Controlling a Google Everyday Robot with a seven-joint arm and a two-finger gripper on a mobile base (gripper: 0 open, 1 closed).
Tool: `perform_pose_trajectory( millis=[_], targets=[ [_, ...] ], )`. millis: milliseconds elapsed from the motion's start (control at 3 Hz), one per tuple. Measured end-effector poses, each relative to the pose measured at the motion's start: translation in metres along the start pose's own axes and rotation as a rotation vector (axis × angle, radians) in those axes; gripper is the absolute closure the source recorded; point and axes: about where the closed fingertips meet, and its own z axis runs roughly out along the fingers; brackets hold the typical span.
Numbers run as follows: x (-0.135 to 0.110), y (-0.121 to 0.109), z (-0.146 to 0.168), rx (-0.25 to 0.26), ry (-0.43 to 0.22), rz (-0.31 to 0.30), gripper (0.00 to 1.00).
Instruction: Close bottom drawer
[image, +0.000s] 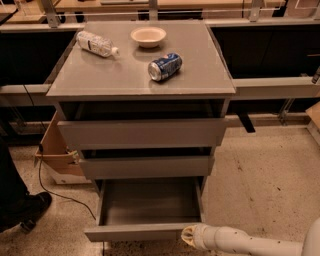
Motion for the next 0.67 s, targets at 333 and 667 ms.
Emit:
perform_pose_trajectory(
  millis=[333, 667],
  targets=[
    [0.018, -0.015, 0.019, 0.044, -0.006, -0.003, 1.00],
    [0.029, -0.025, 0.032, 0.066, -0.011, -0.010, 1.00]
  ],
)
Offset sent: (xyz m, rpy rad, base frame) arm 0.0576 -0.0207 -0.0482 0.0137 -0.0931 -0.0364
